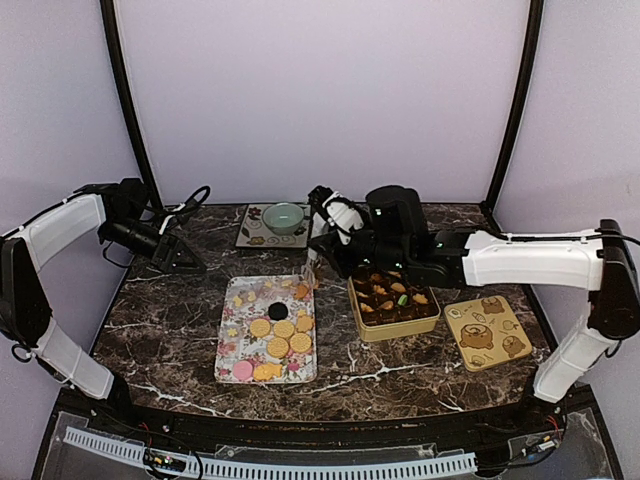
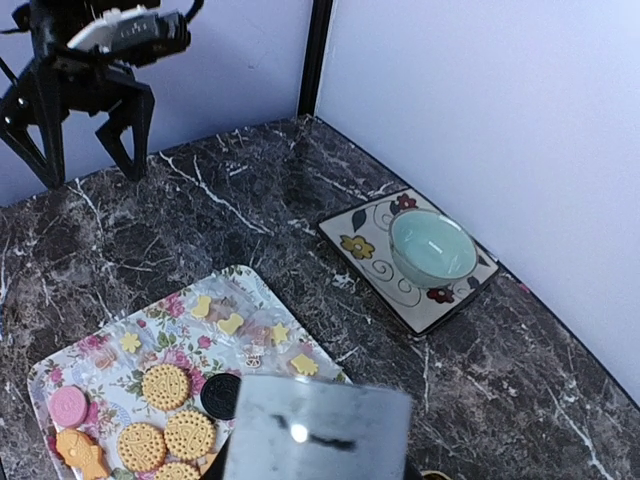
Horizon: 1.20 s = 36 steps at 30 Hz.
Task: Pack the cookies
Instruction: Pick up the fake cookies from the plate, then place the fake cookies in the empty pocket of the box.
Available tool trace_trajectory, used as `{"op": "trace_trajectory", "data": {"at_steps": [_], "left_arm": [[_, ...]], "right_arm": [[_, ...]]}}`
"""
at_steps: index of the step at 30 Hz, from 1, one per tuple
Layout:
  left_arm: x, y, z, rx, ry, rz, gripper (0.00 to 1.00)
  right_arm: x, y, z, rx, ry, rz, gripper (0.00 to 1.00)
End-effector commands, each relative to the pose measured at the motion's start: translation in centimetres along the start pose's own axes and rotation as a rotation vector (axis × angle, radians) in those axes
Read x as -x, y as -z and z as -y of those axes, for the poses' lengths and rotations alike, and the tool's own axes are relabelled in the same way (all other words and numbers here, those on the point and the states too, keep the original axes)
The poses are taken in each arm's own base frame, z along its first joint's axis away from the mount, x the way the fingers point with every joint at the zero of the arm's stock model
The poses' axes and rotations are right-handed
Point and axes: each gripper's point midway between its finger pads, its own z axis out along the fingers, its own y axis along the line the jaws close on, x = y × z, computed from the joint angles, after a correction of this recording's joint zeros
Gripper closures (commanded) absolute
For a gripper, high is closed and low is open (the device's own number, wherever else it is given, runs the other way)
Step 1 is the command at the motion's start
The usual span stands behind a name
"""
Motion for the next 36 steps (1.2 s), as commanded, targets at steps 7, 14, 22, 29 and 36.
{"op": "trace_trajectory", "data": {"at_steps": [7,14,22,29,36], "left_arm": [[-0.1,0.4,0.8,-0.031,0.003,0.017,0.05],[0.2,0.3,0.7,-0.043,0.016,0.024,0.05],[0.2,0.5,1.0,-0.042,0.009,0.023,0.06],[0.3,0.5,1.1,-0.044,0.009,0.024,0.06],[0.4,0.5,1.1,-0.045,0.007,0.026,0.06]], "right_arm": [[1.4,11.9,3.4,0.027,-0.001,0.083,0.99],[-1.0,14.9,2.8,0.077,-0.018,0.033,0.98],[-4.3,13.4,1.4,0.142,-0.025,-0.057,0.99],[-5.6,12.9,1.5,0.131,-0.002,-0.101,0.99],[-4.8,12.0,0.1,0.202,-0.024,-0.08,0.99]]}}
